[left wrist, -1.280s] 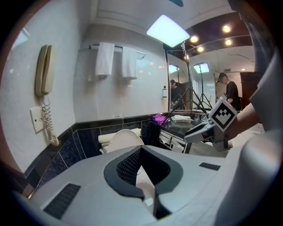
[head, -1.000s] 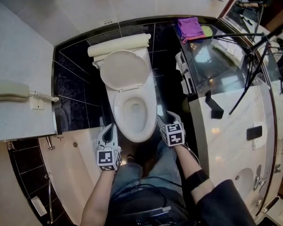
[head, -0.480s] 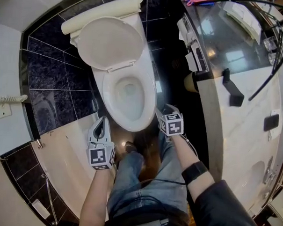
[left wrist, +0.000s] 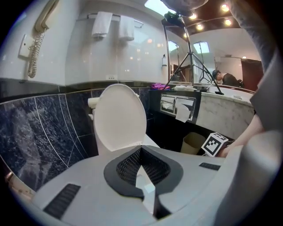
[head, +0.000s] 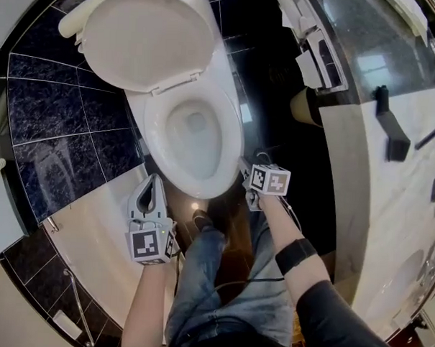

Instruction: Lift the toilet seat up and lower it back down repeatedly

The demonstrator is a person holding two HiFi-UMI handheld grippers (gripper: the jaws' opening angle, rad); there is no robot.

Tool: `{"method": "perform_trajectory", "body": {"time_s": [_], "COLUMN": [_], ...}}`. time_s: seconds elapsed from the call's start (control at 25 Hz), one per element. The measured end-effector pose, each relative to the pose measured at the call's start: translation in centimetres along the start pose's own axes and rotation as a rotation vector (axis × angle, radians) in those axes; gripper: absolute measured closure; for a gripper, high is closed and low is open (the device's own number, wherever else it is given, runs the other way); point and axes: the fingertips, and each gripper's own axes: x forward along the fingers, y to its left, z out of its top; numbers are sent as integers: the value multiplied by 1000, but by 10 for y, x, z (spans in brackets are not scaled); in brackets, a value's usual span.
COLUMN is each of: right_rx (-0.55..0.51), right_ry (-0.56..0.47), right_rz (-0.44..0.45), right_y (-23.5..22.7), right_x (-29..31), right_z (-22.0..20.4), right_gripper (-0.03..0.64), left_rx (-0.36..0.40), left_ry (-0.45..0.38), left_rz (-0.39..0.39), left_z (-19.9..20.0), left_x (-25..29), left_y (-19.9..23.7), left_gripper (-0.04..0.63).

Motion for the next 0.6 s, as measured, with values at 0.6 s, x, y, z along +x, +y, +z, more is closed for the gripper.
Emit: {"method": "perform_trajectory", "body": {"time_s": [0.6], "right_rx": [269], "right_ry": [-19], "right_rz": [150], "right_y": [-6], "right_x": [51], "right_z": [-21], "right_gripper": [467], "left_rx": [-4], "left_ry": [59], "left_rz": [-9], "left_z": [-57], "left_x": [20], "left_y": [0], "left_gripper": [595]}}
